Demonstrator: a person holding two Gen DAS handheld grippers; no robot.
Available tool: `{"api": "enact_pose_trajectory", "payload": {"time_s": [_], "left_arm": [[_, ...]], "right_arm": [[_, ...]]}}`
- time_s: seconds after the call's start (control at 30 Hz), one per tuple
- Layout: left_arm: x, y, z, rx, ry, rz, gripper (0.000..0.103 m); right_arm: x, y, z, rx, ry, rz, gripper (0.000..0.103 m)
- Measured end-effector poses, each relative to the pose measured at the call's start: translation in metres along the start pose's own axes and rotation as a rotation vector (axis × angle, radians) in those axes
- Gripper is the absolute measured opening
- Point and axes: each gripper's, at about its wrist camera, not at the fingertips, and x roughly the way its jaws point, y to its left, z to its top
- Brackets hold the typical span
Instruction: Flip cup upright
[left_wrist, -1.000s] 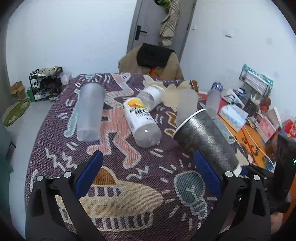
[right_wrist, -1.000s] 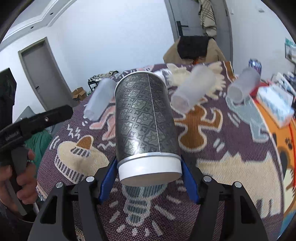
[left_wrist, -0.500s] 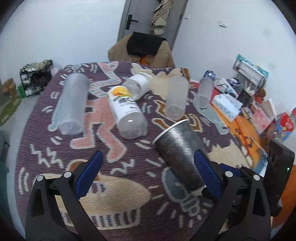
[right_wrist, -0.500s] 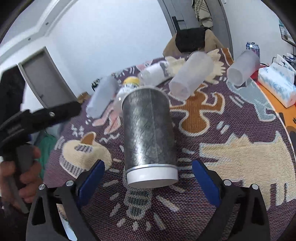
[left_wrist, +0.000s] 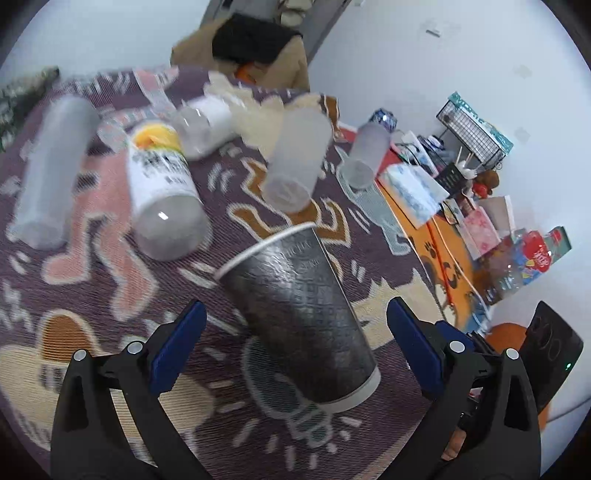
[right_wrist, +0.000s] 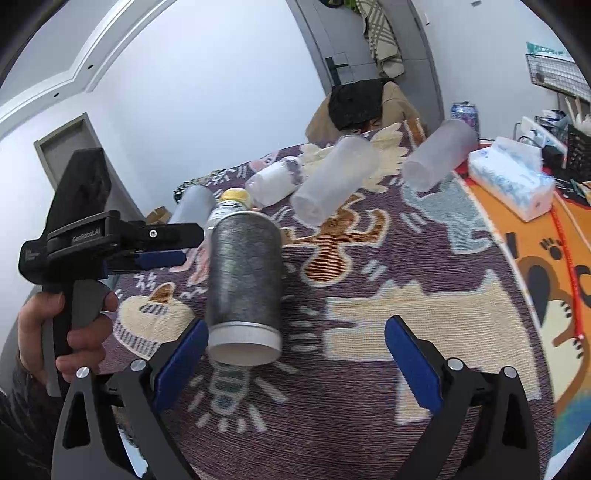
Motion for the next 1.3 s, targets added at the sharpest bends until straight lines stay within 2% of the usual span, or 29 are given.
{"api": "enact_pose_trajectory", "payload": {"time_s": [0.27, 0.67, 0.73, 0.77, 0.8, 1.0, 1.13, 1.3], "left_arm": [[0.038, 0.007, 0.005, -0.085, 0.092, -0.048, 0.097], [0.079, 0.019, 0.015, -0.198, 0.165, -0.059, 0.097], [0.081, 0.019, 0.016, -0.203, 0.166, -0.056, 0.094], [0.082, 0.018, 0.016, -0.199, 0.169, -0.047, 0.083], [0.082, 0.018, 0.016, -0.202, 0.17, -0.042, 0.084], [0.053, 0.003, 0.018, -0.117, 0.087, -0.02, 0.082], [0.023, -0.016, 0.019, -0.006, -0.002, -0.003, 0.081], [-0.011, -0.044, 0.013, 0.15, -0.122, 0.085, 0.081]], "right_arm": [[-0.005, -0.036, -0.007, 0.06, -0.005, -0.05, 0.095], [-0.002, -0.047, -0.015, 0.077, 0.006, -0.063, 0.095], [-0.002, -0.048, -0.016, 0.081, 0.008, -0.066, 0.095], [-0.002, -0.049, -0.017, 0.082, 0.009, -0.067, 0.095], [-0.002, -0.049, -0.017, 0.084, 0.011, -0.069, 0.095], [-0.004, -0.05, -0.019, 0.088, 0.007, -0.078, 0.095], [-0.005, -0.049, -0.02, 0.09, 0.0, -0.078, 0.095], [-0.008, -0.046, -0.019, 0.081, -0.012, -0.08, 0.095]]}}
